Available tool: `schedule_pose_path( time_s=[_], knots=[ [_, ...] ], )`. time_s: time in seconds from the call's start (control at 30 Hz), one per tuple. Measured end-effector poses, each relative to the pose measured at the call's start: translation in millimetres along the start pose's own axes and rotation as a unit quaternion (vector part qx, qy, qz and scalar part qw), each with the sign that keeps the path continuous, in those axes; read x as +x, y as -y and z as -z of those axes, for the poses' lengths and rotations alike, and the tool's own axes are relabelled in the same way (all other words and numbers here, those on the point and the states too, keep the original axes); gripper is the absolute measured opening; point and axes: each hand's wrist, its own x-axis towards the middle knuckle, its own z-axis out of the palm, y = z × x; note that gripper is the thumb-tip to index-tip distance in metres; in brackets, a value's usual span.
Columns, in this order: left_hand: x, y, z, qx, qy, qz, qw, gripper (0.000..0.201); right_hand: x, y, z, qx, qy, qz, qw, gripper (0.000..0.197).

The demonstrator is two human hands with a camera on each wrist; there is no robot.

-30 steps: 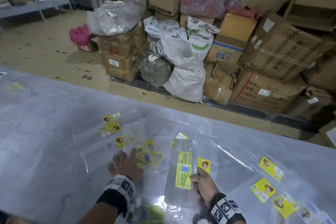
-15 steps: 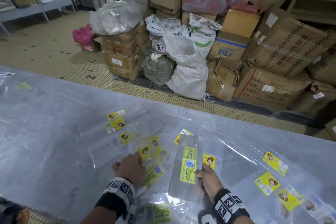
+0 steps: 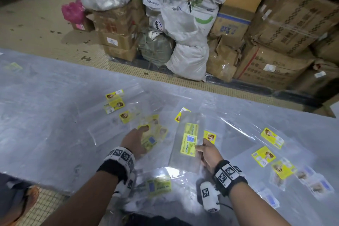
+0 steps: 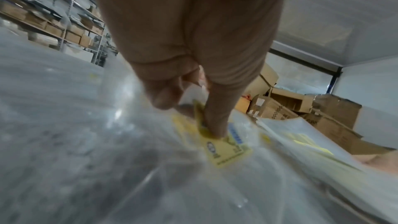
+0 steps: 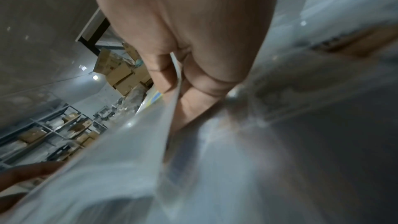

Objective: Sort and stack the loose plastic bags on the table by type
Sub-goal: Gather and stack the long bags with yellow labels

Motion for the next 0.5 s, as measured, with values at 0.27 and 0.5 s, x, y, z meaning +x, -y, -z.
schedule_pose_path(
  time_s=[0.27, 0.5],
  knots=[
    [-20, 5, 13, -0.146, 0.078, -0.103, 0.981, 0.056, -10, 18, 20, 0.122, -0.04, 0.012, 0.992, 0.035],
    [-52, -8, 12, -0.034, 0.2, -0.175, 0.963, 0.059, -44, 4, 43, 0.173, -0.139, 0.025, 0.975, 0.03]
  ],
)
